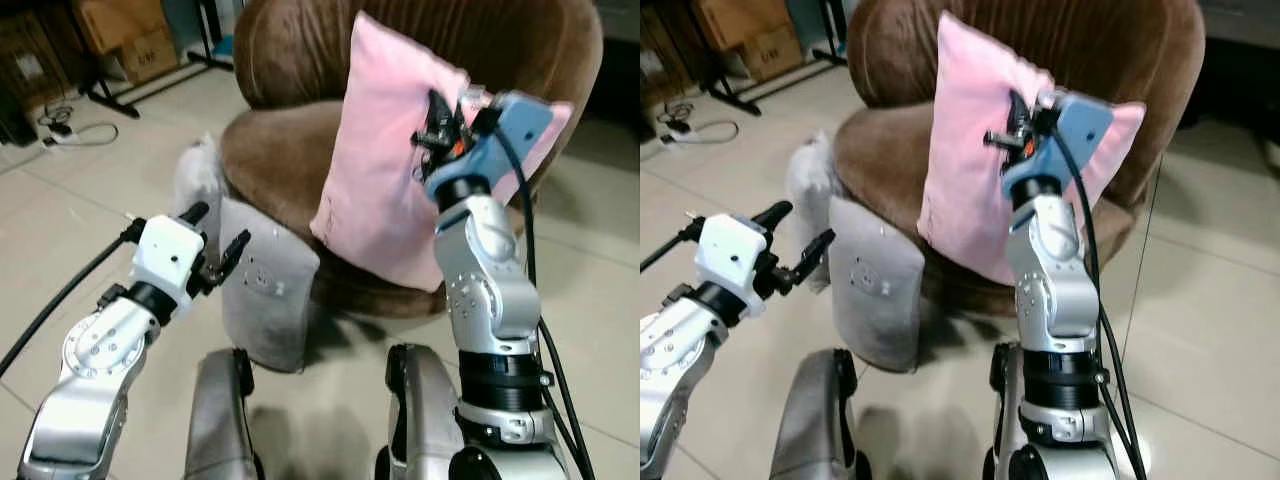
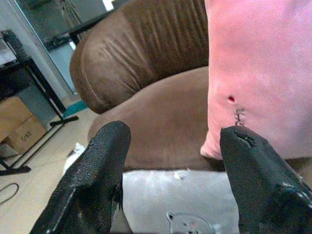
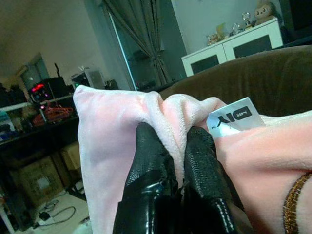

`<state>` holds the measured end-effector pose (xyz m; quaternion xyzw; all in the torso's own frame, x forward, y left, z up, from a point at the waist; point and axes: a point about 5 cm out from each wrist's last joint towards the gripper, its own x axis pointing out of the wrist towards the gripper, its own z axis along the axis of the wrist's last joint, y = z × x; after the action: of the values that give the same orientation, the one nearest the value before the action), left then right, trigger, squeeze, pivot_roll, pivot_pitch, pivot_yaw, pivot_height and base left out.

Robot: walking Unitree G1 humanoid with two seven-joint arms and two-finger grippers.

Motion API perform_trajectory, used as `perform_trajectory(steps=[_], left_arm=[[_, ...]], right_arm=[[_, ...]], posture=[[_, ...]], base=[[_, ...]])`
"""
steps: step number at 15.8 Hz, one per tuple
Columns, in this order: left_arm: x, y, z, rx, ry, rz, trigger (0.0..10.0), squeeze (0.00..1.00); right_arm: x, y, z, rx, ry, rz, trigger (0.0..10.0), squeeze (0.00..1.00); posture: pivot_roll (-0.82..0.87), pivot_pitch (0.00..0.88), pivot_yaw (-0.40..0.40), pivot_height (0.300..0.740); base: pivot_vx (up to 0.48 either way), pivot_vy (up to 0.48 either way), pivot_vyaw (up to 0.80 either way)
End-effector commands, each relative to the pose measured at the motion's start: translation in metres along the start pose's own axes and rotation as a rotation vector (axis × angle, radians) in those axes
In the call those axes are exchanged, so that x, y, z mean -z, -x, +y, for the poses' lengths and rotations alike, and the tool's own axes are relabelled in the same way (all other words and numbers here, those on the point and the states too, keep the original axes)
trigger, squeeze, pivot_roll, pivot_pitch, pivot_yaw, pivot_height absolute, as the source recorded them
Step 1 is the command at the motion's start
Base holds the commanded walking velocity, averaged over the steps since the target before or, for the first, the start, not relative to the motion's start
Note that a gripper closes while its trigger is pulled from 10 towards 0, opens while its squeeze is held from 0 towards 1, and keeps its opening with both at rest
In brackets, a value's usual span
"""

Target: Move the pillow to the sofa from floor

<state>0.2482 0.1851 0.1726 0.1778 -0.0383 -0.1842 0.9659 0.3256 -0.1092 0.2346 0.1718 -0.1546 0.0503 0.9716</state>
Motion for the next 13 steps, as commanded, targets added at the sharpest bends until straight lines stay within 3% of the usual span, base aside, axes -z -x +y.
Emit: perform_trajectory(steps=[1, 5, 8, 10, 13], left_arm=[[-0.001, 0.001, 0.002, -0.003, -0.019, 0.007, 10.0, 0.00], [0.008, 0.000, -0.002, -0.049, -0.024, 0.038, 10.0, 0.00], [0.015, 0.002, -0.002, -0.126, 0.086, 0.082, 10.0, 0.00], [0.018, 0.006, -0.005, -0.142, 0.126, 0.089, 10.0, 0.00], [0.018, 0.007, -0.004, -0.194, 0.103, 0.076, 10.0, 0.00]], right_arm=[[0.001, 0.000, 0.003, -0.004, 0.018, -0.006, 10.0, 0.00], [0.028, 0.016, -0.005, -0.003, 0.107, 0.093, 10.0, 0.00], [0.043, 0.029, -0.012, 0.025, 0.124, 0.143, 10.0, 0.00], [0.045, 0.031, -0.009, -0.005, 0.133, 0.152, 10.0, 0.00], [0.047, 0.030, -0.002, -0.077, 0.156, 0.161, 10.0, 0.00]], posture=[[-0.09, 0.000, 0.014, 0.521], [-0.10, 0.000, 0.006, 0.566], [-0.10, 0.000, 0.001, 0.601], [-0.10, 0.000, 0.000, 0.621], [-0.10, 0.000, -0.012, 0.651]], base=[[0.000, 0.000, 0.00], [0.000, 0.000, 0.00], [0.000, 0.000, 0.00], [0.000, 0.000, 0.00], [0.000, 0.000, 0.00]])
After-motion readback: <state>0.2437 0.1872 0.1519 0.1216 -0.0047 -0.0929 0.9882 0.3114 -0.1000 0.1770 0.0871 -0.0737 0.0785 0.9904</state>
